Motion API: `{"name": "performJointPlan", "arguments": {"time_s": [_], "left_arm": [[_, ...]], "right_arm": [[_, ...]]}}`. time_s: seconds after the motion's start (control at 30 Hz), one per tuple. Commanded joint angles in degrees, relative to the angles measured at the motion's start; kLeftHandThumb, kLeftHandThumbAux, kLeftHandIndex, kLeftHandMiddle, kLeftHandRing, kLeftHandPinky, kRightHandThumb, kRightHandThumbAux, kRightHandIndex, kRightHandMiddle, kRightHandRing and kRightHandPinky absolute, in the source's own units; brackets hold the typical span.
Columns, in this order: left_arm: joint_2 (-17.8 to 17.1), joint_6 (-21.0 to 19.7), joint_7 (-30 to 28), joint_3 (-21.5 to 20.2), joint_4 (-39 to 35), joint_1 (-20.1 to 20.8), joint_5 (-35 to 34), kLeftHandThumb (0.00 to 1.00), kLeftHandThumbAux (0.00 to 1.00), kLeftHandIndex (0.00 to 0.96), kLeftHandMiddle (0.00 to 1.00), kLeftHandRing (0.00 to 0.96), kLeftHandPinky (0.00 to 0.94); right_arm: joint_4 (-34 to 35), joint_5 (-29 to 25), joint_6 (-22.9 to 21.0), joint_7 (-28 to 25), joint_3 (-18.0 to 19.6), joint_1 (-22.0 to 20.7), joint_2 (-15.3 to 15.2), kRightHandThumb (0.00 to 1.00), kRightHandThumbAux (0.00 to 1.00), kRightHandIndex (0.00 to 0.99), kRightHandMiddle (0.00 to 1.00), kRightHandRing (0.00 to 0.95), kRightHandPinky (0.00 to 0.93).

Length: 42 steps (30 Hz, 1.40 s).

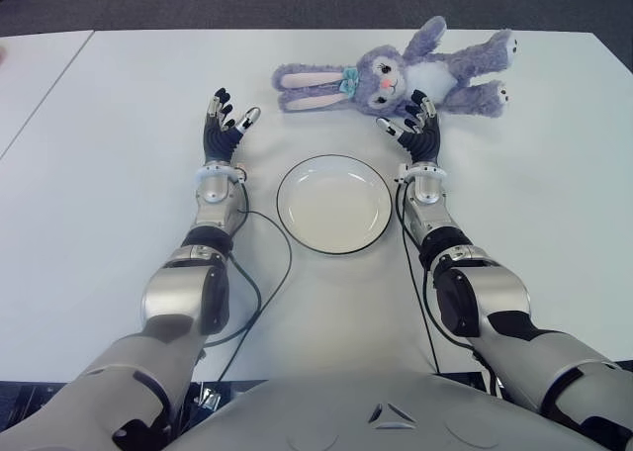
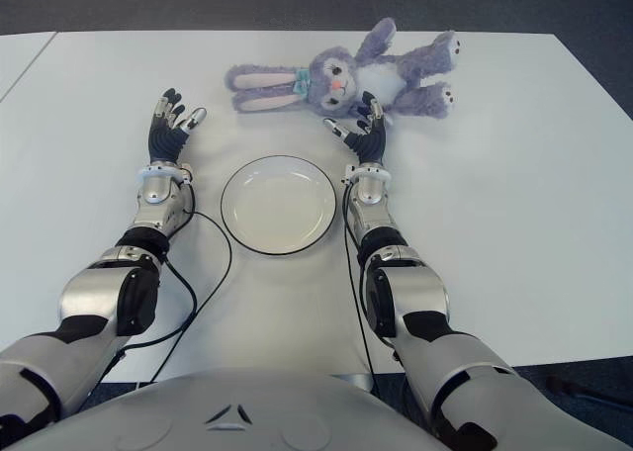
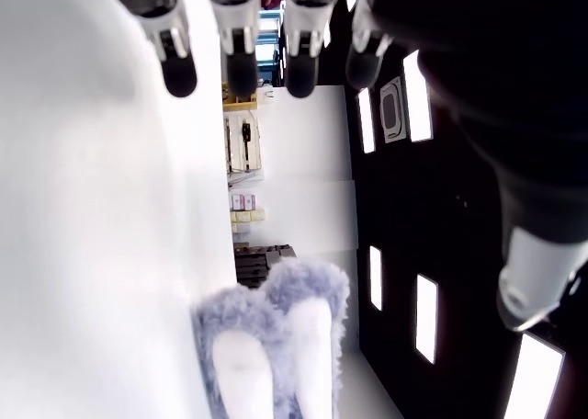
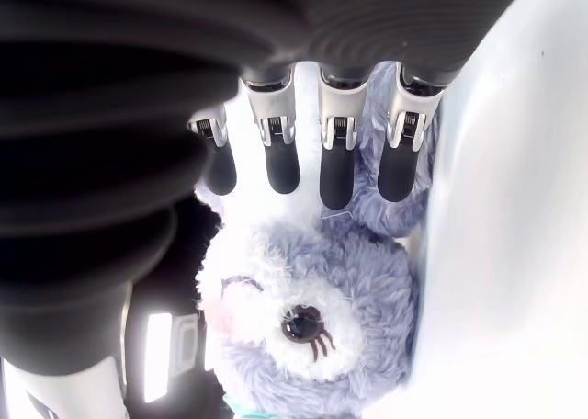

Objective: Put the doll into the plate.

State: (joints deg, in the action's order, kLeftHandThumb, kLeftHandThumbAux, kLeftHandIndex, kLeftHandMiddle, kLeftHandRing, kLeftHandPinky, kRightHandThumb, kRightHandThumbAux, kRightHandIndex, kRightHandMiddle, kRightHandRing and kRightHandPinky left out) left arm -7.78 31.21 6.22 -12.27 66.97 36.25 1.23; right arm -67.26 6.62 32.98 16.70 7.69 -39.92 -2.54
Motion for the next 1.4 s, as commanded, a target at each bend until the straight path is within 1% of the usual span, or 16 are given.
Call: {"name": "performJointPlan", "arguments": {"time_s": [0.03, 0.33, 0.73, 0.97, 1.1, 1.2, 1.33, 1.4], "left_arm": [[4.8, -7.1, 0.4, 0.9, 9.1, -11.5, 0.7, 0.000, 0.622, 0.067, 0.088, 0.081, 0.104], [4.8, -7.1, 0.4, 0.6, 9.1, -11.4, 0.5, 0.000, 0.619, 0.065, 0.085, 0.080, 0.104], [4.7, -6.6, 0.3, 0.8, 9.1, -11.7, 0.8, 0.000, 0.616, 0.065, 0.082, 0.077, 0.102], [4.6, -6.8, 0.3, 0.9, 9.1, -11.6, 0.8, 0.000, 0.618, 0.069, 0.085, 0.080, 0.107], [4.6, -6.8, 0.4, 0.9, 9.2, -11.6, 0.9, 0.000, 0.615, 0.070, 0.084, 0.080, 0.107], [4.7, -7.0, 0.5, 0.9, 9.2, -11.5, 0.9, 0.000, 0.613, 0.071, 0.084, 0.080, 0.107], [4.7, -7.1, 0.6, 0.8, 9.3, -11.4, 0.8, 0.000, 0.613, 0.071, 0.085, 0.081, 0.108], [4.7, -7.2, 0.7, 0.8, 9.3, -11.4, 0.9, 0.000, 0.614, 0.071, 0.085, 0.081, 0.107]], "right_arm": [[-9.4, 0.1, -9.1, -0.7, -0.2, 13.6, 2.0, 0.000, 0.763, 0.124, 0.123, 0.134, 0.177], [-9.1, 0.6, -7.8, 0.9, -0.6, 13.6, 2.3, 0.000, 0.776, 0.125, 0.124, 0.131, 0.170], [-8.4, 2.6, -3.4, 5.5, -2.7, 13.9, 2.8, 0.000, 0.800, 0.131, 0.126, 0.125, 0.162], [-6.7, 4.3, -0.6, 10.2, -4.8, 10.8, 2.8, 0.000, 0.815, 0.142, 0.133, 0.128, 0.161], [-6.2, 5.2, 0.9, 12.2, -5.7, 10.1, 2.5, 0.000, 0.824, 0.147, 0.142, 0.135, 0.167], [-5.6, 6.5, 2.3, 14.1, -7.0, 8.9, 1.5, 0.000, 0.826, 0.149, 0.149, 0.142, 0.177], [-5.2, 7.4, 3.4, 15.0, -8.0, 7.6, 0.4, 0.000, 0.831, 0.149, 0.160, 0.153, 0.187], [-4.4, 8.2, 4.8, 15.6, -8.6, 6.5, -0.7, 0.000, 0.836, 0.147, 0.162, 0.154, 0.185]]}}
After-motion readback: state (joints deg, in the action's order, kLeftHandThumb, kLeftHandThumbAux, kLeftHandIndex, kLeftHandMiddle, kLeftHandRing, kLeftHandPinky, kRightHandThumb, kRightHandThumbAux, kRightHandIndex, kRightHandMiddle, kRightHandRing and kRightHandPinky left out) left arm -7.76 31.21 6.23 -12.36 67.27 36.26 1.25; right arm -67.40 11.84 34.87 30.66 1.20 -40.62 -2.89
